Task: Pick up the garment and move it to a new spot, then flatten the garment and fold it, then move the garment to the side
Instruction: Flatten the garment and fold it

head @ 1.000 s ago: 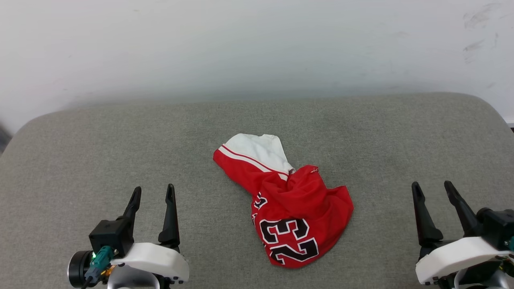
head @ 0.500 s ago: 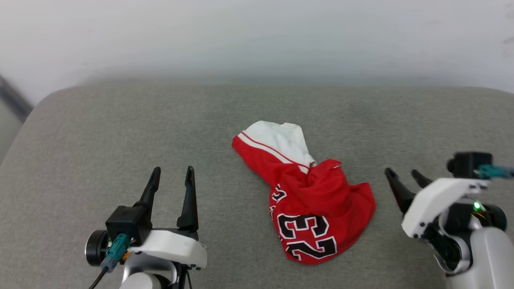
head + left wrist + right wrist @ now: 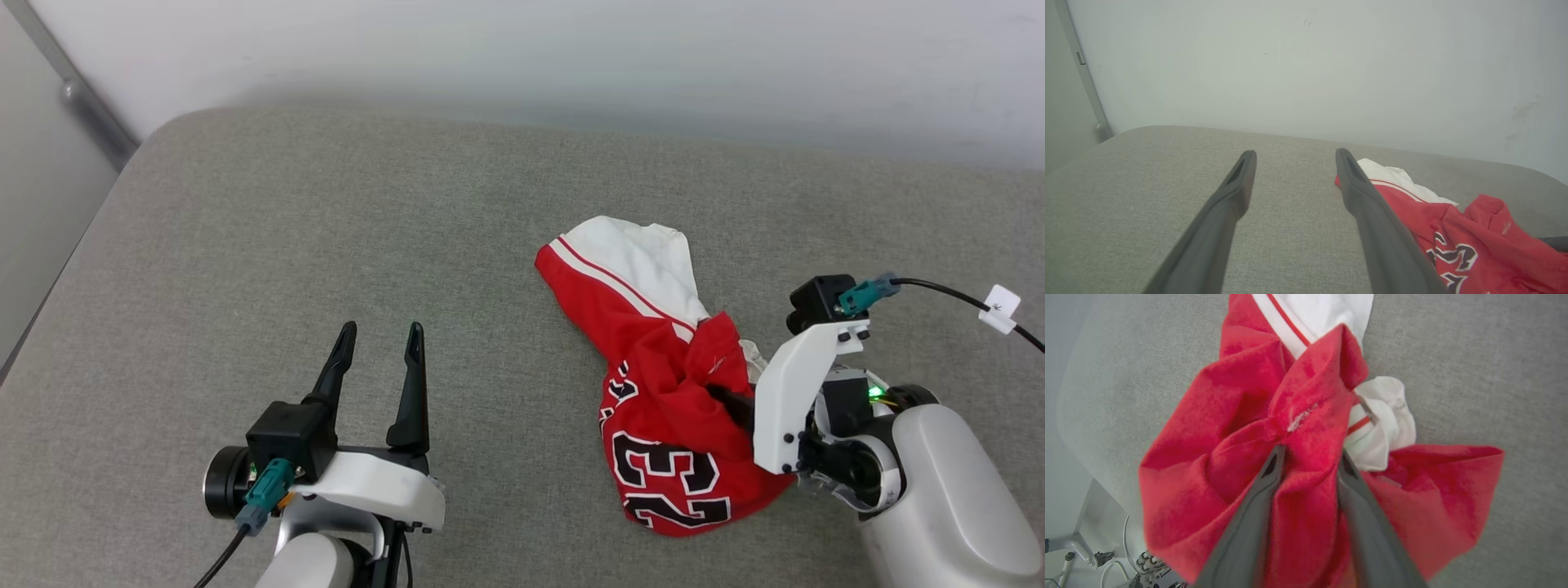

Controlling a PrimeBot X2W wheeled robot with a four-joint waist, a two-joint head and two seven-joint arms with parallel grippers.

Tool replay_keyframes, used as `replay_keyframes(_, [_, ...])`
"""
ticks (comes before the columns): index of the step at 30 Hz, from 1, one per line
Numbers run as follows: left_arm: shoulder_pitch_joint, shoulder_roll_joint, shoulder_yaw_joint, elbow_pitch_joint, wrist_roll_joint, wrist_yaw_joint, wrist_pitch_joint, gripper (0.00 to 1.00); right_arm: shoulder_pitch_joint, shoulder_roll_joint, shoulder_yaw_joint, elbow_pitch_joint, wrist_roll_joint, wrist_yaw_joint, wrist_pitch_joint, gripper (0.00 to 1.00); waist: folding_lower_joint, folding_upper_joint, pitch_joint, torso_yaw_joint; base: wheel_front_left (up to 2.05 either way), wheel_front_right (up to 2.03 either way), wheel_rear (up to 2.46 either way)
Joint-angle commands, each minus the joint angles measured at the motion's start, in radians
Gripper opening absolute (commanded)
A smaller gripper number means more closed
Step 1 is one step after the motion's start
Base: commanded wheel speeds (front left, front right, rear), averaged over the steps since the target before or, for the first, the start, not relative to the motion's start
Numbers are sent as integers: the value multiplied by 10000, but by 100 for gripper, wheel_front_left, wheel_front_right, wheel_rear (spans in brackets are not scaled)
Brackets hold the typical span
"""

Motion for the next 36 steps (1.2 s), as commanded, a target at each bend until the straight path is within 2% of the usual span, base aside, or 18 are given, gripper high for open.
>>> replay_keyframes(1, [-46,4,-1,69,-36,-5,-57,100,88,-148,218,-175,151,-3,-173,0,-1,0,-52,-54,0,0,0])
replay_keyframes(6, [97,91,-1,111,-57,21,-39,100,297,-357,749,-887,353,-3,-601,0,-1,0,-198,-256,0,0,0])
replay_keyframes(7, [164,143,-5,98,-64,44,13,100,512,-522,1066,-1442,333,-3,-751,0,-1,0,-273,-387,0,0,0])
replay_keyframes(9, [183,170,-8,98,-70,47,39,100,674,-592,1192,-1762,333,-3,-811,0,-1,0,-310,-449,0,0,0])
replay_keyframes(16, [437,230,-92,40,-106,104,170,100,2772,-1057,2342,-3920,326,-3,-676,0,-1,0,-655,-822,0,0,0])
replay_keyframes(22, [613,255,-134,70,-194,120,246,100,4356,-936,2939,-3828,147,-3,-865,0,-1,0,-904,-991,0,0,0])
replay_keyframes(23, [642,265,-143,71,-208,136,260,100,4524,-833,3014,-3676,75,-2,-998,20,-1,0,-937,-1018,0,0,0])
replay_keyframes(24, [641,264,-152,67,-227,136,280,100,4594,-736,3005,-3549,0,-3,-1251,49,-1,0,-958,-1036,0,0,0])
replay_keyframes(25, [652,269,-156,70,-234,148,291,100,4650,-620,2937,-3416,-46,-3,-1559,100,-1,0,-993,-1048,0,0,0])
replay_keyframes(32, [917,389,-149,40,-300,224,338,100,4835,-95,2377,-3531,-463,-3,-3788,100,-1,0,-1206,-1186,0,0,0])
replay_keyframes(36, [1068,462,-127,-36,-335,292,381,100,4952,28,1913,-4160,-264,-3,-4394,100,-1,0,-1280,-1288,0,0,0])
